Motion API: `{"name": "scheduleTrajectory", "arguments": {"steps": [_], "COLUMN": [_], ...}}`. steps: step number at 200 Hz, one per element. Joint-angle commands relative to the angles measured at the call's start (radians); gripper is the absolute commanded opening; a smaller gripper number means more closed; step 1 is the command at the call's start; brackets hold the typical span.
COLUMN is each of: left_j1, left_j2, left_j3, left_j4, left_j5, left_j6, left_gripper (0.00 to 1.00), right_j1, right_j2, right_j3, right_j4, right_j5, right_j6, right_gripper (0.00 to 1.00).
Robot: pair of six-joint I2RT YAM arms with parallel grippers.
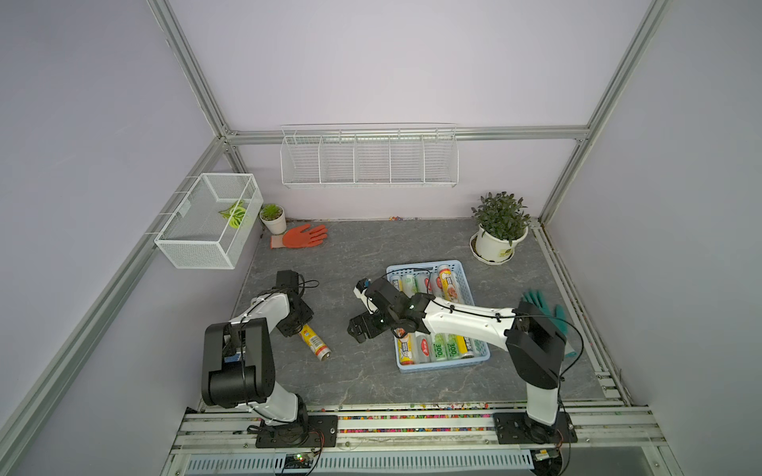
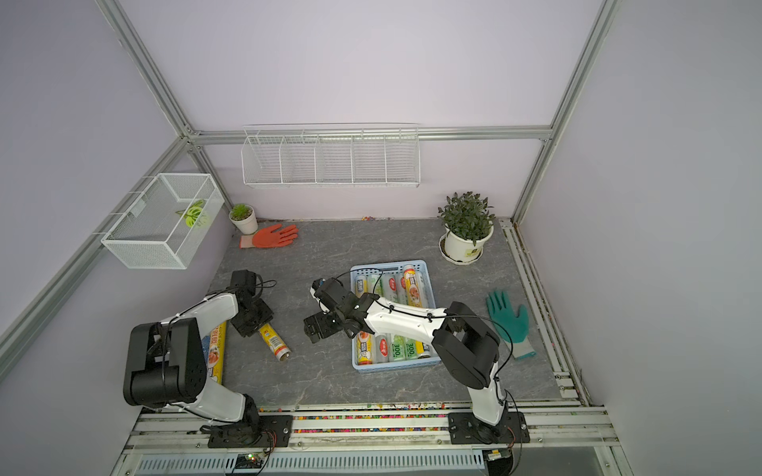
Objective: Put the plastic wrap into the basket
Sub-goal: Pick up the plastic wrap from the center of the board.
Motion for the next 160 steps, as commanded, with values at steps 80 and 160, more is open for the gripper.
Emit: {"name": "scheduleTrajectory", "arguments": {"steps": [80,160], "left_j1": [-0.147,-0.25], "left_j2": [-0.208,-0.403], "left_j3": [-0.033,-0.018], "left_j4": [-0.019,0.038], "left_j5": [0.247,0.376], "left_j6": [-0.031,-0.119], "left_gripper": [0.15,0.05], "right_j1": [-0.013,-0.039], "right_j2": [-0.163,-0.321], "right_j3": [-0.076,-0.186], "right_j4": [-0.036,-0.041], "right_j5": [0.104,0.294], "right_j6": [-0.011,0.045], "right_gripper": [0.98,0.98]}}
